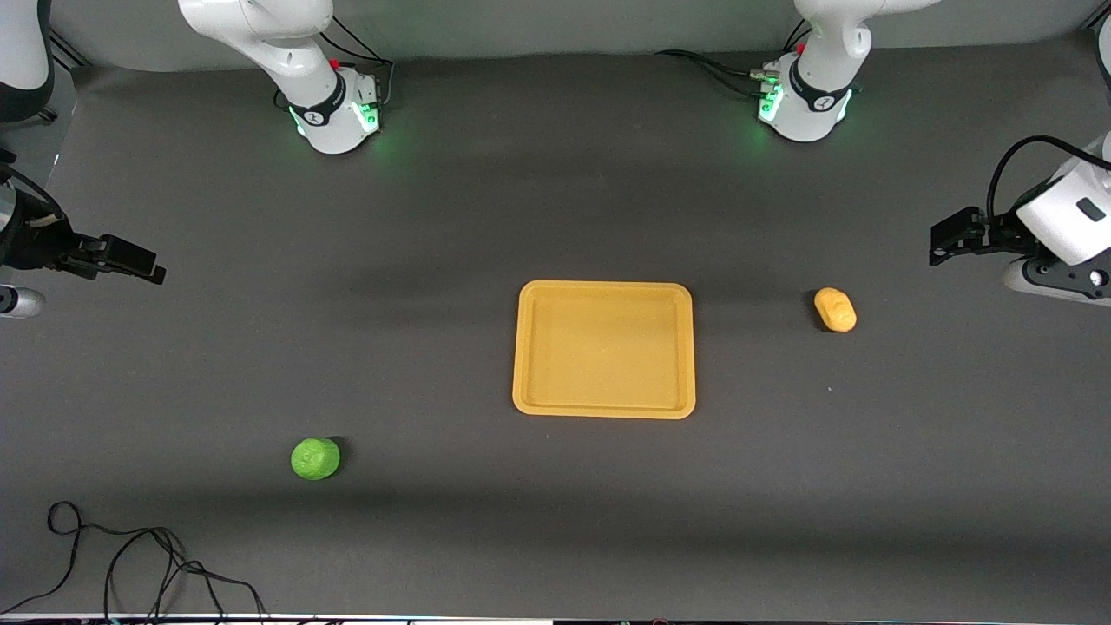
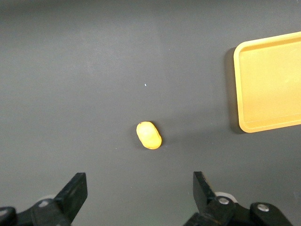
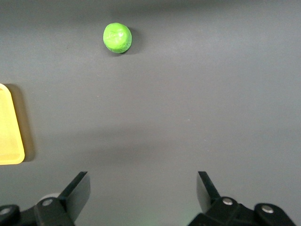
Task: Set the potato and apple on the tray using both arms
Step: 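Reach the left gripper to the yellow potato while the right gripper approaches the apple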
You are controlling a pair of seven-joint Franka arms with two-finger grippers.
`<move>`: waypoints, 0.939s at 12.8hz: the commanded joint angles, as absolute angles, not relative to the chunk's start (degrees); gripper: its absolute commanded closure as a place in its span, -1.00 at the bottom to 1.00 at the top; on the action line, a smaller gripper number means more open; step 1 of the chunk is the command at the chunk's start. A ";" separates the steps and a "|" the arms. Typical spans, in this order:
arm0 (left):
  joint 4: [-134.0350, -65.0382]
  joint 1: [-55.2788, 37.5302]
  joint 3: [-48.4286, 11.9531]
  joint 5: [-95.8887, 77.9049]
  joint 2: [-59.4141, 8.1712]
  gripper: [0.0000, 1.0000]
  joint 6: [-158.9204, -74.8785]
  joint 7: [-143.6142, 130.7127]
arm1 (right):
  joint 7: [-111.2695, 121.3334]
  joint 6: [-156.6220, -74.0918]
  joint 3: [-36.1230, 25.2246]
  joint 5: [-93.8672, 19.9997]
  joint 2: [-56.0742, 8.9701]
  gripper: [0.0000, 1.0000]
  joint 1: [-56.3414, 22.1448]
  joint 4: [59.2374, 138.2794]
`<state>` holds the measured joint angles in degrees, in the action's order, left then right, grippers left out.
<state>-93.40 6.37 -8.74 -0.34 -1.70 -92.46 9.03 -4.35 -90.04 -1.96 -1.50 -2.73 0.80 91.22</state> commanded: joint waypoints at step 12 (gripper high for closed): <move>-105.10 5.89 -8.61 -0.70 -13.69 -0.99 -109.13 8.00 | -3.25 -89.91 -1.32 -1.32 -3.69 -1.00 0.70 90.53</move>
